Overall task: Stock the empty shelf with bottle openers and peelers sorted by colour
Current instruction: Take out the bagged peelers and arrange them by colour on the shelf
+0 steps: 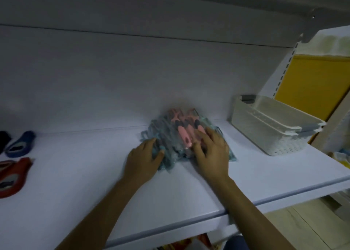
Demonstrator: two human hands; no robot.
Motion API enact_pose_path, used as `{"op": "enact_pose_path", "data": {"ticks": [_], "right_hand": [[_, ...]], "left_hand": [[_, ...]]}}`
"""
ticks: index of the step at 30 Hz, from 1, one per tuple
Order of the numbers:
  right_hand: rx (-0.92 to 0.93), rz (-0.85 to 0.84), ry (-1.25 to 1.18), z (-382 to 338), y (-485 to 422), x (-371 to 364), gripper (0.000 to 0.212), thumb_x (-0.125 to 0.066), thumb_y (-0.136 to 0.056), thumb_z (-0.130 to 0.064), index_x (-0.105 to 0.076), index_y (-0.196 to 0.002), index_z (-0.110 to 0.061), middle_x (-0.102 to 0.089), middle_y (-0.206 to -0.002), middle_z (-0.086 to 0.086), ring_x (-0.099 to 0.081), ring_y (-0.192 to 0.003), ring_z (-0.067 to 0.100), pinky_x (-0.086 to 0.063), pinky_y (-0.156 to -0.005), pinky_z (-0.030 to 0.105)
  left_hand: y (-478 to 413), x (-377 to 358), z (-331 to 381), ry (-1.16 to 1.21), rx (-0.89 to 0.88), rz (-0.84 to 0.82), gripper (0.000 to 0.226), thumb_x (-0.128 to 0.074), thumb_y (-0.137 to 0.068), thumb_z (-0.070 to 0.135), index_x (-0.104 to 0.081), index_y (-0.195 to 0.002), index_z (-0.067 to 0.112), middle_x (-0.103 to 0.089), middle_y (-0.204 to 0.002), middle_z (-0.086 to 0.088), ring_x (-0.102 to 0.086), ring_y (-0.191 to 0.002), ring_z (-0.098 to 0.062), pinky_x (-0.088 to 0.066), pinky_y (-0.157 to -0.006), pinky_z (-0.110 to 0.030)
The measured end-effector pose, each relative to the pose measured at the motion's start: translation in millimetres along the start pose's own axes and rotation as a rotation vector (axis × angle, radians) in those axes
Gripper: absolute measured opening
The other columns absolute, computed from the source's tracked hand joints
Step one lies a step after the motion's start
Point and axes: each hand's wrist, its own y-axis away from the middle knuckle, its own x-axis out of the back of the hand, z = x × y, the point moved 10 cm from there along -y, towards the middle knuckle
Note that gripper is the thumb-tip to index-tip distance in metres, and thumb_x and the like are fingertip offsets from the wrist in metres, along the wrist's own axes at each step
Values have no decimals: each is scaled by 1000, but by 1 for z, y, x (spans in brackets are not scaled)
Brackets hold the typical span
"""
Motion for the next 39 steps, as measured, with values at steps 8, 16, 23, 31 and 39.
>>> {"op": "enact_pose_path", "data": {"ticks": [8,16,23,31,39], "right_hand": [[224,289,96,-37,17,31,49,-50,-87,-34,-60,-123,-2,-53,-132,21,-46,-124,35,-31,-105,51],[532,-186,265,-124,15,-55,35,-69,-80,-10,-63,-113,-2,-64,-112,18,-62,-99,32,-51,-82,36],[203,-504,409,-134,-2,-106,45,-45,-91,-19,-39,-133,-4,-56,-126,21,-52,-115,34,-40,-93,35],[206,-432,444,-113,-10,-103,46,-43,-95,-34,-43,-135,-11,-43,-141,10,-38,-128,28,-35,-100,36],[235,-406,631,-86,-60,-77,26,-54,-88,-35,-67,-105,-19,-64,-113,8,-48,-115,31,-36,-94,37]], "left_hand": [[-1,19,-16,181,118,199,36,-51,-93,33,-54,-126,17,-52,-129,-8,-50,-114,-28,-42,-95,-42],[2,35,-15,381,103,348,28,-47,-91,2,-60,-114,11,-60,-117,-9,-57,-102,-24,-41,-84,-21],[20,10,-51,1153,630,194,32,-47,-94,13,-52,-126,10,-58,-113,-10,-56,-101,-24,-47,-90,-35],[28,15,-56,1408,792,49,41,-48,-97,20,-43,-136,9,-42,-136,-17,-45,-124,-30,-41,-94,-41],[17,23,-32,1181,585,71,16,-50,-94,19,-65,-87,22,-65,-87,11,-56,-87,-9,-44,-75,-24]]}}
